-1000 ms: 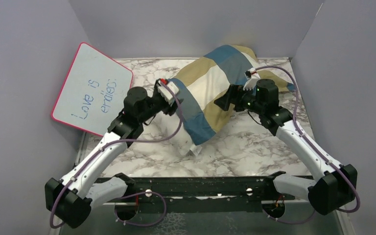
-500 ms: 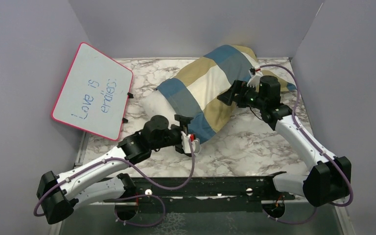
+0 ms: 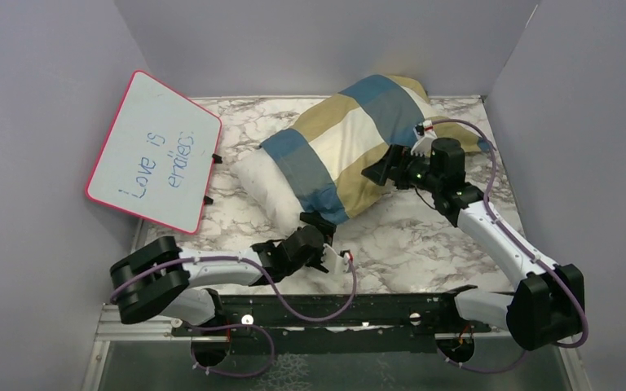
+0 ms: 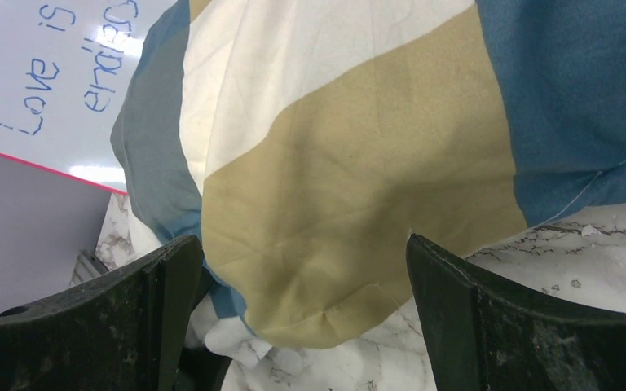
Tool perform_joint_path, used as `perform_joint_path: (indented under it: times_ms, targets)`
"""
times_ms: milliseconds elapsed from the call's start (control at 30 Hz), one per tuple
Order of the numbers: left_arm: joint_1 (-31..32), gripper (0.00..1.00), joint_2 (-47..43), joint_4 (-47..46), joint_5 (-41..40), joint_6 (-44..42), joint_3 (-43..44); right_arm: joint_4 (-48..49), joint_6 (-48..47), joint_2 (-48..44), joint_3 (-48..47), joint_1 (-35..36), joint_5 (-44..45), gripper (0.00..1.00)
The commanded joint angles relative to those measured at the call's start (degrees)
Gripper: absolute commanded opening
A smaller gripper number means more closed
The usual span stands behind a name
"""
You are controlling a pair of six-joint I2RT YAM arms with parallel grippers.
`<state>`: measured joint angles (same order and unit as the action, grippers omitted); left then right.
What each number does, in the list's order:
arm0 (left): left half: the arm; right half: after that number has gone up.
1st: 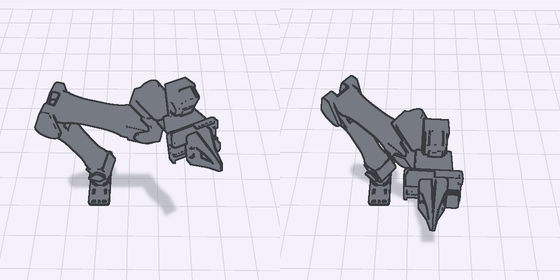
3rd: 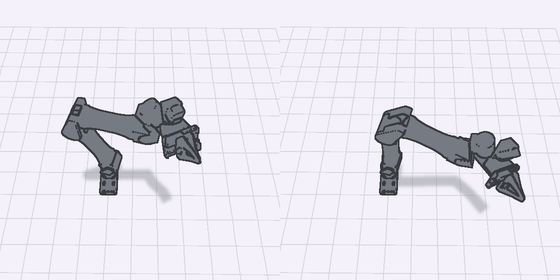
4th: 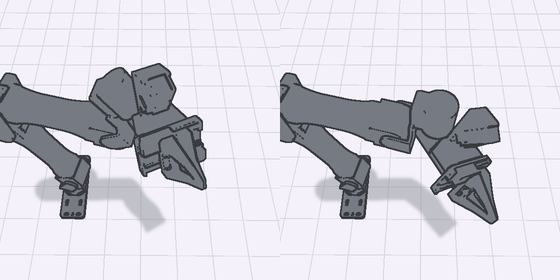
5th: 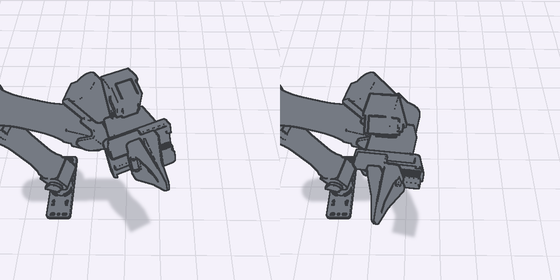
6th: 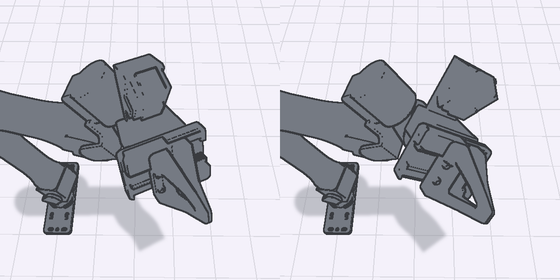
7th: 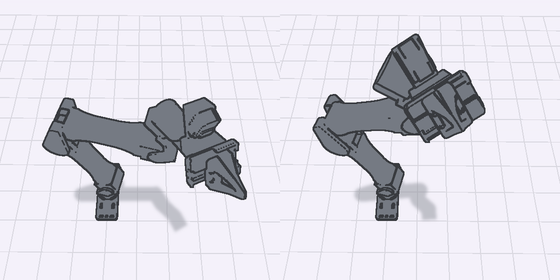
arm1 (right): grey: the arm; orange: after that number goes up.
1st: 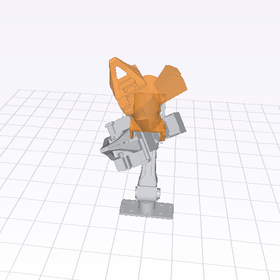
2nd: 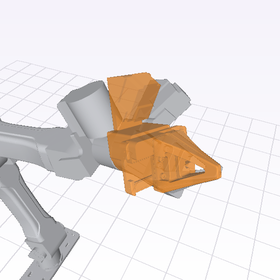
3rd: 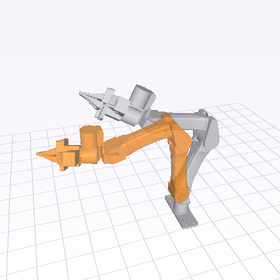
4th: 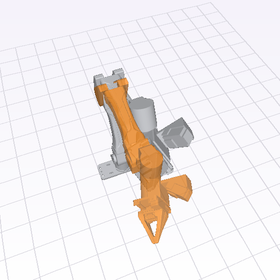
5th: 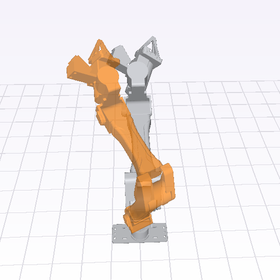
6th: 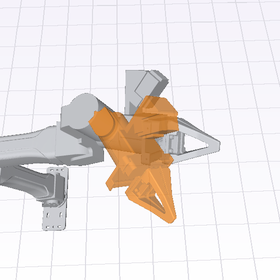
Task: Put the pillow into the pillowcase
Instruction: Stuff the pillow into the pillowcase.
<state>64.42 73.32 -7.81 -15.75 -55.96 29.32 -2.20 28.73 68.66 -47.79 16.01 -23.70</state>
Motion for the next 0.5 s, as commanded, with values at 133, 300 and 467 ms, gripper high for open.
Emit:
perform_joint_path:
  times_ms: [133,300,467]
  targets:
    - [-8.15,0.22,13.74,-23.04,-18.52,-7.34,4.95,2.29,-0.48,-4.62,0.6,-0.36,0.76,1.0]
    - [-9.57,0.0,15.33,-25.48,-26.55,-3.11,12.2,2.34,-0.94,-6.68,0.87,-0.37,1.82,0.99]
    - [-9.06,0.0,12.82,-21.07,-32.22,10.38,26.3,-0.76,-1.89,-7.49,-0.94,-0.37,3.68,0.98]
